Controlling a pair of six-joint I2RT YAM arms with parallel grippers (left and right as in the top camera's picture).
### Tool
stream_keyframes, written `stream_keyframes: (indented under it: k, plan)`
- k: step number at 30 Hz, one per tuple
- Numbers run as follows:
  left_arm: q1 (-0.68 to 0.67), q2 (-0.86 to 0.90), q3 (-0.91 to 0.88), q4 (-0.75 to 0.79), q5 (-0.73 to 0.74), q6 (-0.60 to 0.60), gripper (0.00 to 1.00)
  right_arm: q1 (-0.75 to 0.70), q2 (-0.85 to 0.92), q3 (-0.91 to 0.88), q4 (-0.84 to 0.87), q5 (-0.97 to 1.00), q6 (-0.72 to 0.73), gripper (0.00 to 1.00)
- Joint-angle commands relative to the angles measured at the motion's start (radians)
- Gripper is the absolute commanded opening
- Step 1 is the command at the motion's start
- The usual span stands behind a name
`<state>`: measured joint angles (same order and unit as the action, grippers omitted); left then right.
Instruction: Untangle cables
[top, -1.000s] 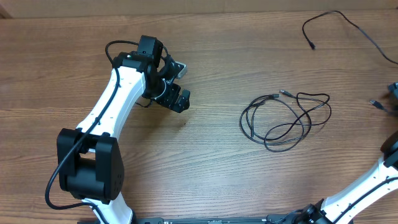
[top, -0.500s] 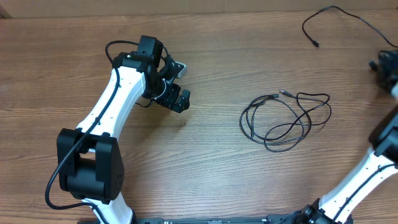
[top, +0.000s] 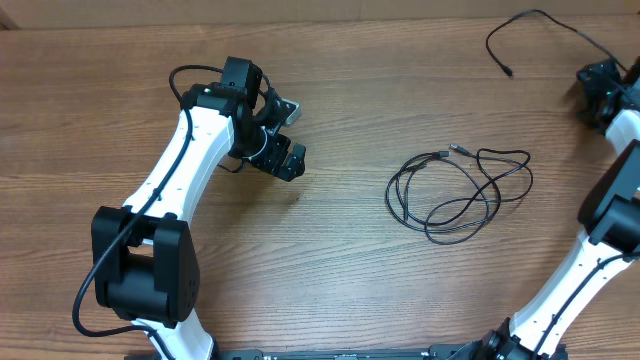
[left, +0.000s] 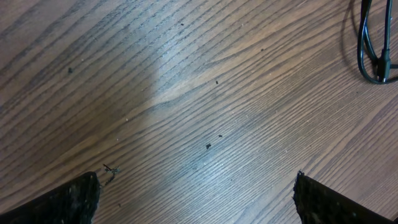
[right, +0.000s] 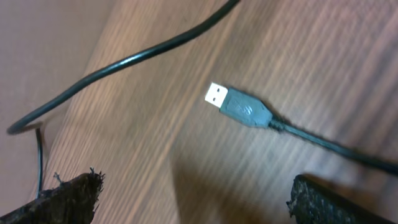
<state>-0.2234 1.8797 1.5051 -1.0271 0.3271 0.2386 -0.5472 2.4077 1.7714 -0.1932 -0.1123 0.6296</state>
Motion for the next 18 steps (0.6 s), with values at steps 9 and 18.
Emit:
stream_keyframes:
  k: [9,18]
  plan:
    - [-0.013,0.012,0.001,0.000,-0.002,-0.003,0.99,-0.018,0.042,-0.048,-0.256,-0.473,-0.122,0.98]
    - [-0.013,0.012,0.001,0.000,-0.002,-0.003,1.00,0.108,0.037,-0.048,-0.262,-0.548,-0.188,1.00]
